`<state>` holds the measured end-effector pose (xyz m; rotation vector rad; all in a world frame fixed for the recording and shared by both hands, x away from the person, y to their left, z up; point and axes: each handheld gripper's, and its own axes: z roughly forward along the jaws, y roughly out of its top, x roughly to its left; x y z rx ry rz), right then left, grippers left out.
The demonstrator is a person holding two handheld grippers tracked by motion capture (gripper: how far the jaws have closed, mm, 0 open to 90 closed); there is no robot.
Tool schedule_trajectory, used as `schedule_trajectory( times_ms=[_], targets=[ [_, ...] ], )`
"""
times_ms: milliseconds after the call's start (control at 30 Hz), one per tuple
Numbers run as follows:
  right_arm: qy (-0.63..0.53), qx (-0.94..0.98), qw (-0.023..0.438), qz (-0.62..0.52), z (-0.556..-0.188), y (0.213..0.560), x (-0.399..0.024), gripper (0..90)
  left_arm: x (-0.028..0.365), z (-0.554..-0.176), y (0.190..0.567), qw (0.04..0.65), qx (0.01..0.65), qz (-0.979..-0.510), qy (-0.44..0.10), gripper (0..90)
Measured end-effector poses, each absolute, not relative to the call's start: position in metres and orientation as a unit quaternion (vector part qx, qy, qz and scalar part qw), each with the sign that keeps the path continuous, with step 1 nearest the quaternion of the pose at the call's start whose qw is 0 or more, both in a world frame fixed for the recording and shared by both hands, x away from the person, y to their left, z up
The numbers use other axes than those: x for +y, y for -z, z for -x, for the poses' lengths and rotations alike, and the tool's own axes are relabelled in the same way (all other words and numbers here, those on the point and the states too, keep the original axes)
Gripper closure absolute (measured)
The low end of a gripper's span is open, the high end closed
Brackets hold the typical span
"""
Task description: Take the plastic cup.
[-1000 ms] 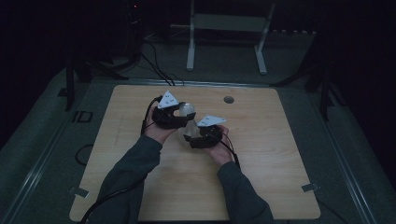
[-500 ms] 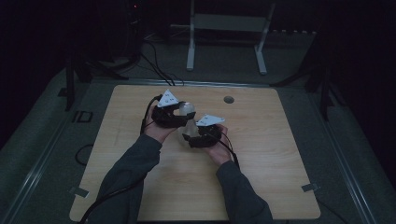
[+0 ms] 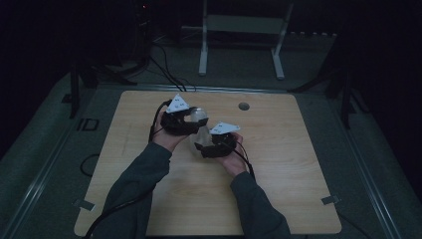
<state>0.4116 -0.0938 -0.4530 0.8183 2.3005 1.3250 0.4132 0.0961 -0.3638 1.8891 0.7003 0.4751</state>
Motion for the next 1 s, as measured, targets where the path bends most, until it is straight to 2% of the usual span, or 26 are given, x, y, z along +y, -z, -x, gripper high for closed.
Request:
schedule_trajectory(
  times_ms=[233,367,1000],
  targets=[
    [-0.477,0.812,0.183,-0.282,-0.4109,0.4499,-0.0927,16.5,0.0948,-0.4141,0.366,0.51,0.295,-0.785,-0.193,39.4],
    [-0.472,0.817,0.179,-0.278,-0.4124,0.4517,-0.0912,21.4,0.0945,-0.4142,0.367,0.514,0.297,-0.783,-0.187,39.3],
    [-0.469,0.818,0.182,-0.279,-0.4119,0.4528,-0.0915,23.7,0.0997,-0.4129,0.3588,0.526,0.296,-0.775,-0.189,39.4]
  ],
)
